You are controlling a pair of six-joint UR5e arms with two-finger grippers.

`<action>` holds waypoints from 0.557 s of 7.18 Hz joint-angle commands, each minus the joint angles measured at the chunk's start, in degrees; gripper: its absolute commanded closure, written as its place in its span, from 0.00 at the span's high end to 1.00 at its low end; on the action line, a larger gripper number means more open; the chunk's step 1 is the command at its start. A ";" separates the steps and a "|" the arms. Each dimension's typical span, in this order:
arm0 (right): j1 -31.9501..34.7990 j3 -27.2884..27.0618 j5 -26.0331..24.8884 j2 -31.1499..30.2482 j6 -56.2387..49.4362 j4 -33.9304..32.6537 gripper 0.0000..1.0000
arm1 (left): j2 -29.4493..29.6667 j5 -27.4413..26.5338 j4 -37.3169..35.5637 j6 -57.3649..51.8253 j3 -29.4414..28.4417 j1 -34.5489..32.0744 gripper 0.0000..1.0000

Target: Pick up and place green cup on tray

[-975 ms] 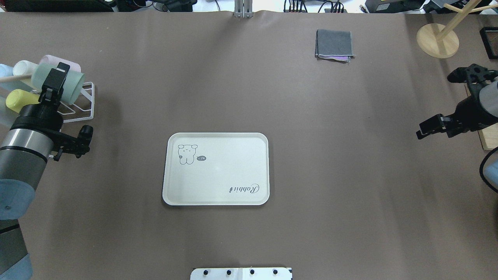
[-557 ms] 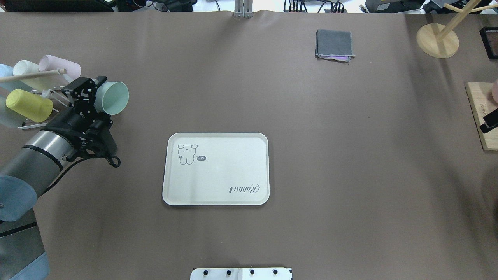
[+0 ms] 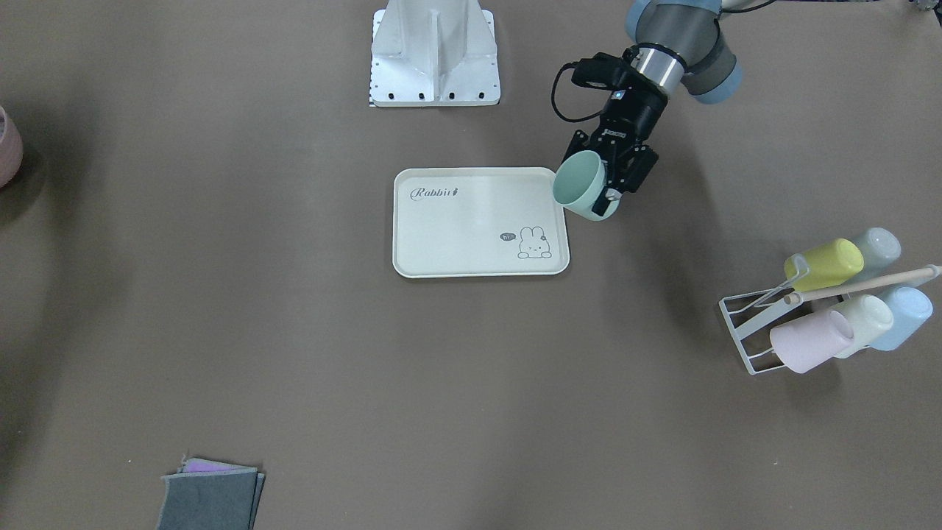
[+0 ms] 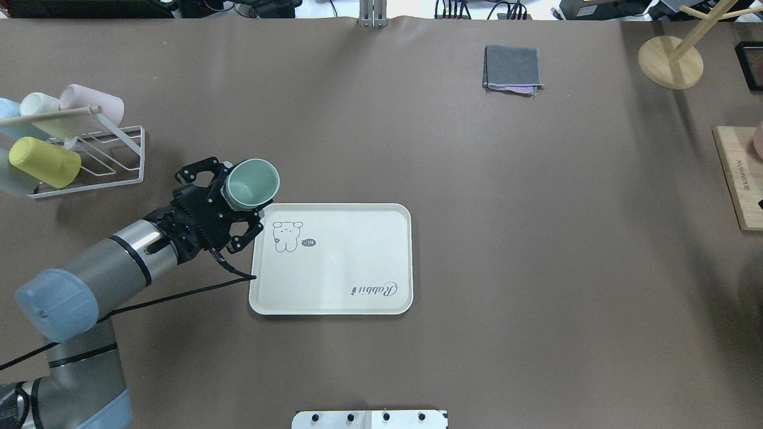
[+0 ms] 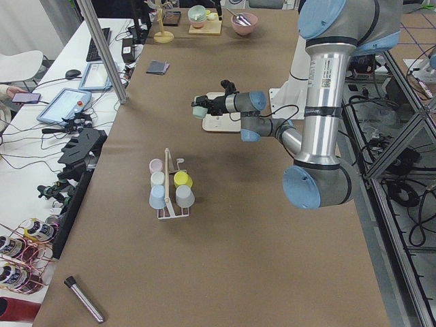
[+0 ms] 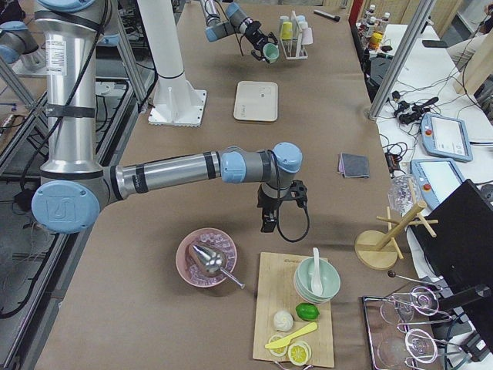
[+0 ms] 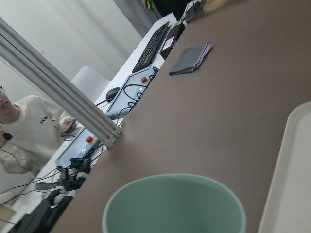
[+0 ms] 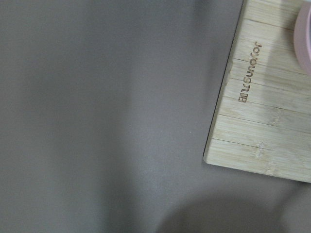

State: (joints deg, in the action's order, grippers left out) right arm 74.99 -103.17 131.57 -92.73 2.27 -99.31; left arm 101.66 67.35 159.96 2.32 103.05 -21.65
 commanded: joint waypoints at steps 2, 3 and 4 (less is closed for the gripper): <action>0.33 3.75 -0.17 0.18 -0.42 0.26 0.99 | 8.44 2.70 15.57 11.73 -12.71 3.37 0.07; 1.03 4.11 -0.09 0.18 -0.34 0.26 0.99 | 10.30 5.05 19.65 13.83 -16.88 3.37 0.07; 1.30 4.46 -0.09 0.18 -0.25 0.17 0.99 | 11.18 7.42 20.03 20.21 -19.09 3.20 0.07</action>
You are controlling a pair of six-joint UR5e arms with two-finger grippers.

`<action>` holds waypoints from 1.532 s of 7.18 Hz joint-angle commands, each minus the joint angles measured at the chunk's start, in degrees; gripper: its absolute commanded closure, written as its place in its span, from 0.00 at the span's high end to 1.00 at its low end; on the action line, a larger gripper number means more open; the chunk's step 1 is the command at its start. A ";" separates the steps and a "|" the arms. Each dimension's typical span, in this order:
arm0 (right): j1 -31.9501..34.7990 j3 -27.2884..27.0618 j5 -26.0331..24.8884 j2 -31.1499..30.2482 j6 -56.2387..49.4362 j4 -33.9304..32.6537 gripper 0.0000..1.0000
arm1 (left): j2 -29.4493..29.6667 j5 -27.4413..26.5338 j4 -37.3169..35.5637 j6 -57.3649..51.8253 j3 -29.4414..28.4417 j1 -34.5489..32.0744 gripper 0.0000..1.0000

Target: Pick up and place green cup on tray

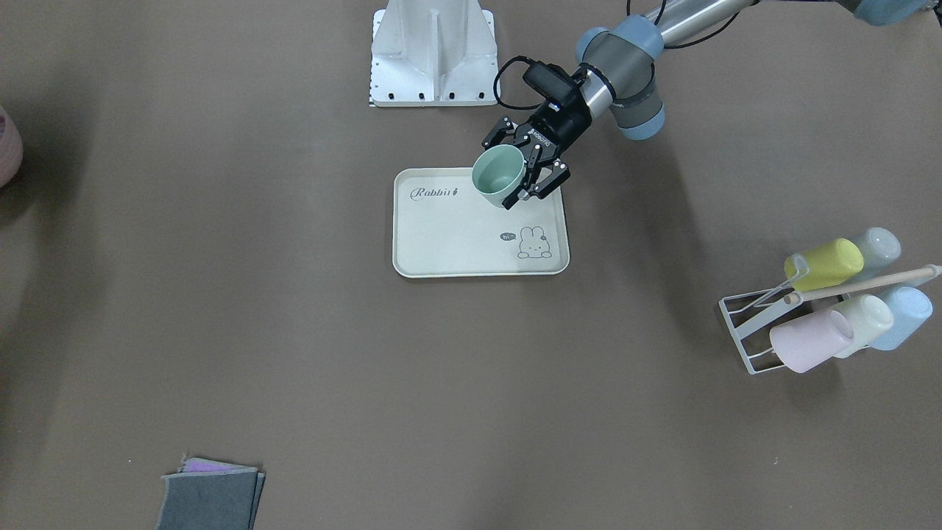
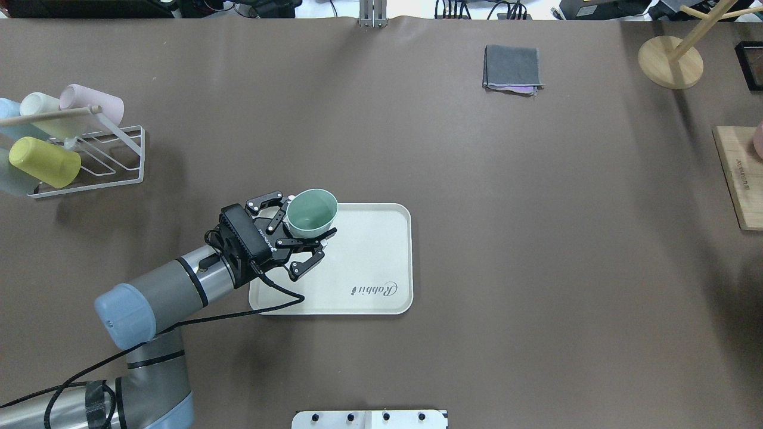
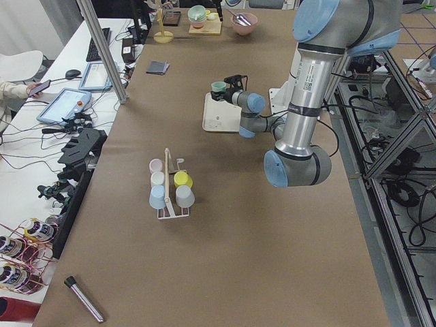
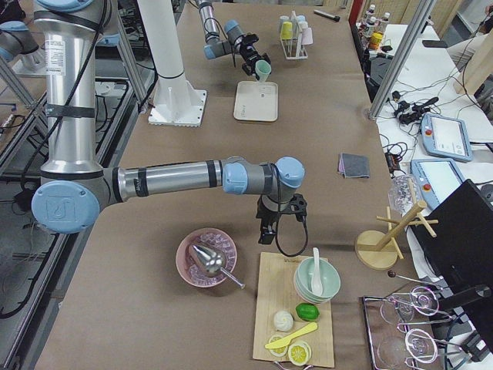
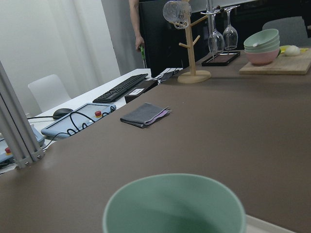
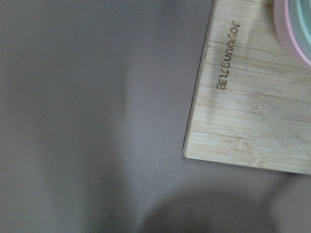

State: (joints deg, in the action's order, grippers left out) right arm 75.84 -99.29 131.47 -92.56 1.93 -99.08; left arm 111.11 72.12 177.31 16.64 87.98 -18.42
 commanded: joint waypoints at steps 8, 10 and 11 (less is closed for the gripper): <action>1.24 0.42 0.37 -0.16 0.53 -0.07 0.99 | 7.37 2.67 3.48 5.95 -13.80 1.28 0.09; 1.33 0.42 0.37 -0.25 0.45 -0.07 0.99 | 7.37 2.15 6.72 5.69 -15.99 2.07 0.11; 1.33 0.42 0.37 -0.25 0.53 -0.07 0.99 | 7.20 2.15 7.61 5.69 -16.18 2.42 0.12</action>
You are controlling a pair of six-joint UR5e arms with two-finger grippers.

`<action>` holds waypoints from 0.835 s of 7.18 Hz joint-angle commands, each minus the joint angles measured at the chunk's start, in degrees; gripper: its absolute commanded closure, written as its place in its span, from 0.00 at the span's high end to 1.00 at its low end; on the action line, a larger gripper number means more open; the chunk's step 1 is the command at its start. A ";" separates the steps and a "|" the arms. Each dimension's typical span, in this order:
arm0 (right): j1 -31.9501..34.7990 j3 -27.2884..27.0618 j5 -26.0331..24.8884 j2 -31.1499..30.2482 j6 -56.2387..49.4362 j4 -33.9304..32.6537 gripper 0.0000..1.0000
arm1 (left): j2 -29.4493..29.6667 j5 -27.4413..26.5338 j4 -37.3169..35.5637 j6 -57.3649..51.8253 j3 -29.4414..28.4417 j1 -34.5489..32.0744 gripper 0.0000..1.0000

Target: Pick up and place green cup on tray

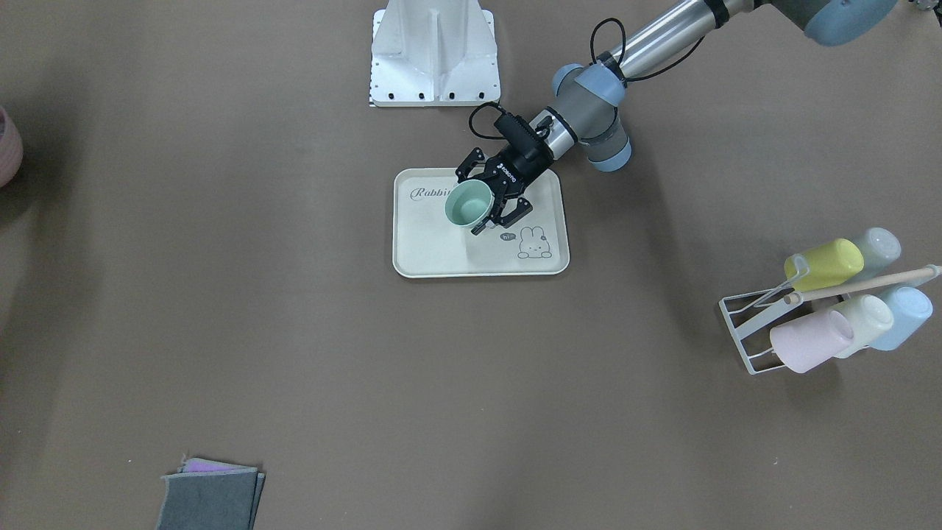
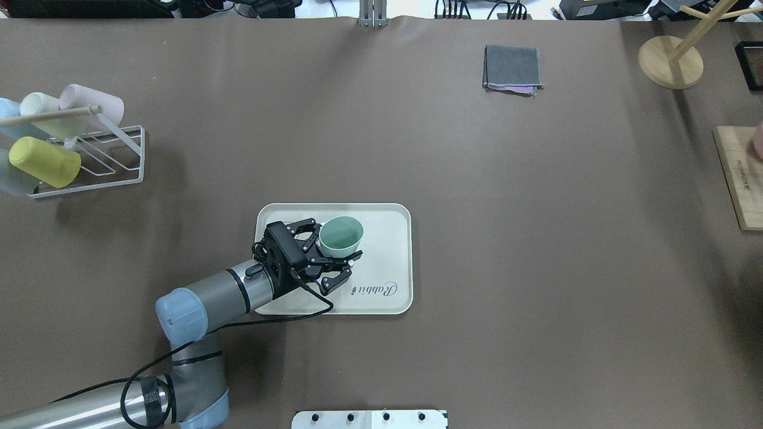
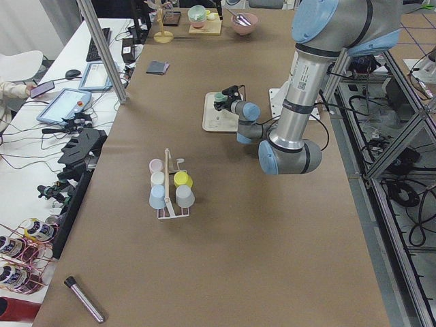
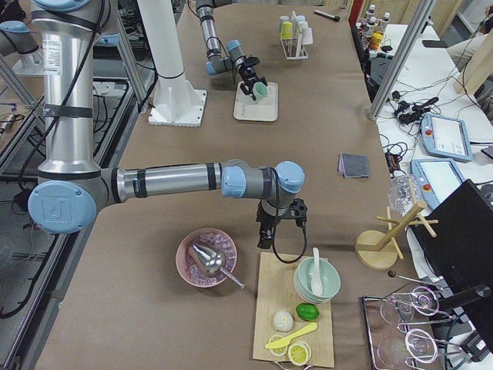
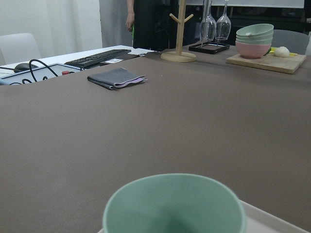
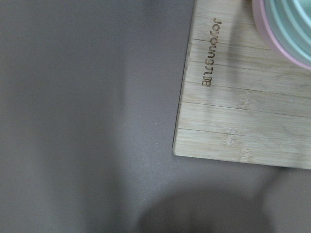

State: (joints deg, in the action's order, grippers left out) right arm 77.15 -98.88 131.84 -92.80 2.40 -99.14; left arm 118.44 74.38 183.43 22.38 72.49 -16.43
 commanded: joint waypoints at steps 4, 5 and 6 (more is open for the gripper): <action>0.02 0.09 0.09 -0.10 0.15 0.00 0.99 | 0.04 -0.38 1.49 -2.51 -0.86 0.60 0.76; 0.02 0.09 0.09 -0.10 0.15 0.00 0.99 | 0.12 -0.38 1.49 -2.60 -0.86 0.61 0.86; 0.02 0.09 0.09 -0.10 0.15 0.00 0.99 | 0.12 -0.38 1.49 -2.69 -0.86 0.69 0.91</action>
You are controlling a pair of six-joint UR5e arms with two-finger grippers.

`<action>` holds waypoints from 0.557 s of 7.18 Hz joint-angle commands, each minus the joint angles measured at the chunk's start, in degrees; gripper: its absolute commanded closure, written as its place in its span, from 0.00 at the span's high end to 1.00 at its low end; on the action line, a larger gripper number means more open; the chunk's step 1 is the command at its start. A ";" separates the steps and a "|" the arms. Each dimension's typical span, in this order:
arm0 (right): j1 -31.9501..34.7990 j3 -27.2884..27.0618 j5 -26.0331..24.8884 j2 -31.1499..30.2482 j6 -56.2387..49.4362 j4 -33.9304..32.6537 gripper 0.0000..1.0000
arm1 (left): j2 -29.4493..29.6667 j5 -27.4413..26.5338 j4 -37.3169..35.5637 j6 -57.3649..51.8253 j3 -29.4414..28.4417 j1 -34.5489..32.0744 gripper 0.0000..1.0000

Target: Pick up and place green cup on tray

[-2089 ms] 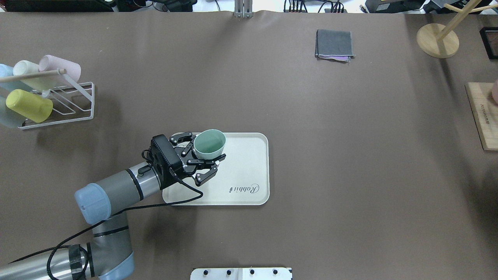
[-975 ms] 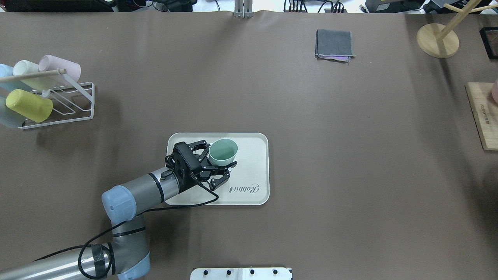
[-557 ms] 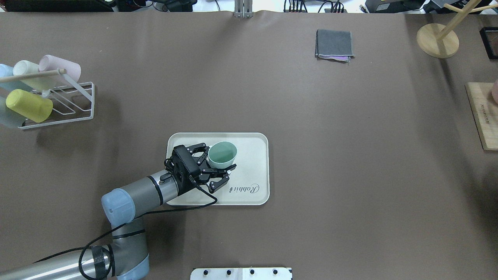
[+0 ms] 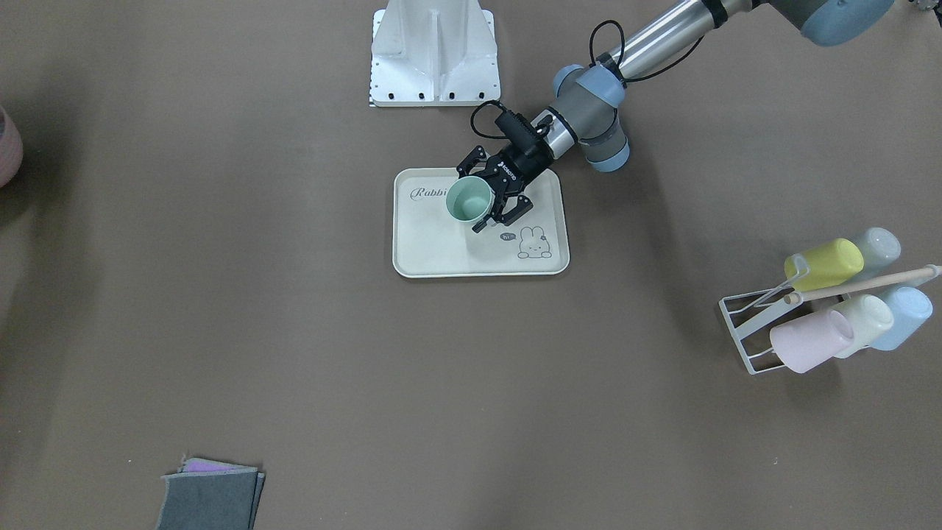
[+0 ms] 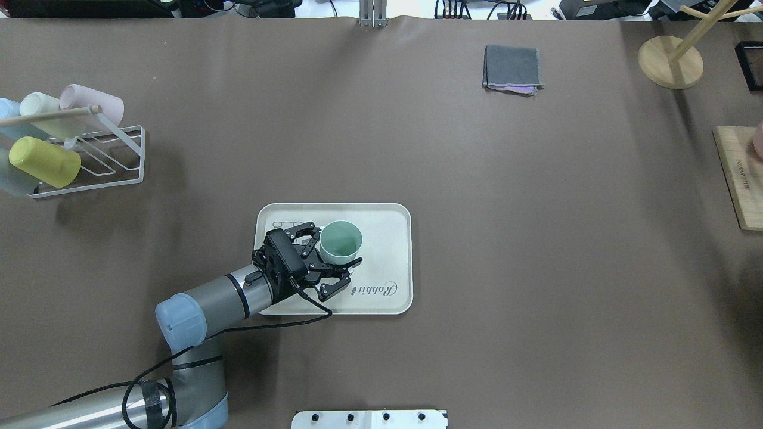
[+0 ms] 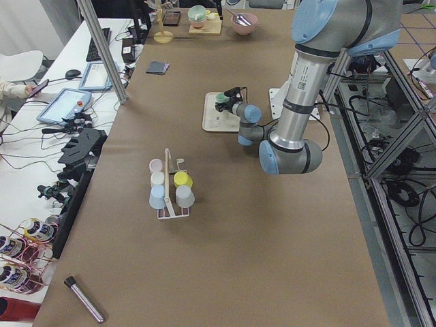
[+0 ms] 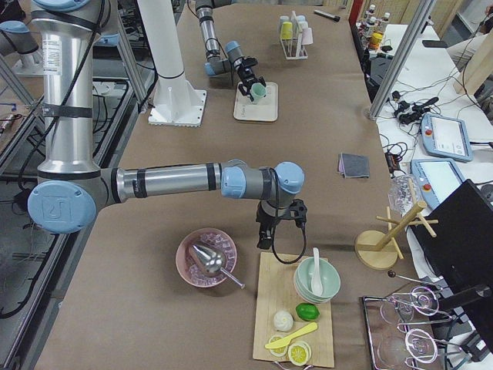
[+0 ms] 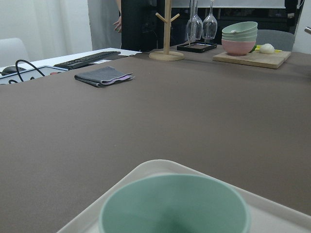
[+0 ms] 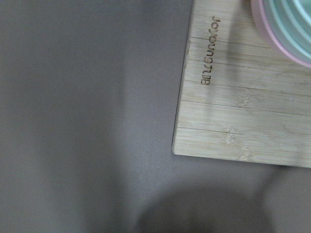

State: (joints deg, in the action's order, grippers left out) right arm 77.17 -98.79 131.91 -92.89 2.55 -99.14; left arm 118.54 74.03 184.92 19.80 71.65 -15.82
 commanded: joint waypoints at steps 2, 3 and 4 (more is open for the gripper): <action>0.09 0.00 0.10 -0.10 -0.09 0.00 0.99 | 0.02 -0.02 0.00 -0.20 0.42 0.00 0.97; 0.00 0.00 0.10 -0.10 -0.09 0.00 0.99 | -0.06 0.06 0.00 -0.29 1.12 0.00 0.97; 0.00 0.00 0.10 -0.10 -0.09 0.00 0.99 | -1.19 0.32 -0.09 -0.29 2.78 -0.35 0.97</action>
State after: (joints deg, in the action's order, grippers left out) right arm 77.19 -98.79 132.00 -92.98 2.47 -99.14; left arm 118.26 74.12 184.91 19.55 72.87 -15.91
